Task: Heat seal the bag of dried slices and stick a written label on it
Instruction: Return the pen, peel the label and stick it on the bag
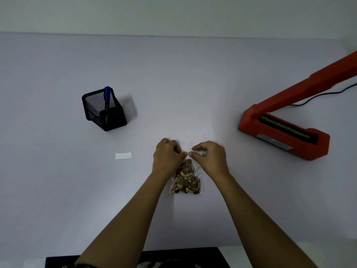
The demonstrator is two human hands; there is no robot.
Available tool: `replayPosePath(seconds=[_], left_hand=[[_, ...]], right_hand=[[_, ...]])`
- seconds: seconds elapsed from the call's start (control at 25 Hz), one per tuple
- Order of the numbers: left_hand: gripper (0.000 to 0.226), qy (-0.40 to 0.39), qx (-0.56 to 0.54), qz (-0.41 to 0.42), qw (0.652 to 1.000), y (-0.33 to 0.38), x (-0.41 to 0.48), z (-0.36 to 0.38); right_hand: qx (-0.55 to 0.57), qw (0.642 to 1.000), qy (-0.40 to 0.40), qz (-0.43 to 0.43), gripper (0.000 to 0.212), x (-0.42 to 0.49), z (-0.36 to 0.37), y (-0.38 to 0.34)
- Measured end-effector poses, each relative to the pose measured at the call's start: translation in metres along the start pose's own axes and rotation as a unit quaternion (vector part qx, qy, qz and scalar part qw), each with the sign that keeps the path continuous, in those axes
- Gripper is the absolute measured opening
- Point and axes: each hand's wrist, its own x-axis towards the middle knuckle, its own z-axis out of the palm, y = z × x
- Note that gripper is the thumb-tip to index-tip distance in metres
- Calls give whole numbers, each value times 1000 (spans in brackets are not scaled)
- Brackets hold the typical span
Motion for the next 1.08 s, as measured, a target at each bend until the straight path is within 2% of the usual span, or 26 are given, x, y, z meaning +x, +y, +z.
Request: replayPosePath(seconds=[1.08], left_hand=[[12, 21, -15, -28, 999, 0, 5, 4]], right_hand=[[58, 997, 3, 60, 12, 2, -1, 2]])
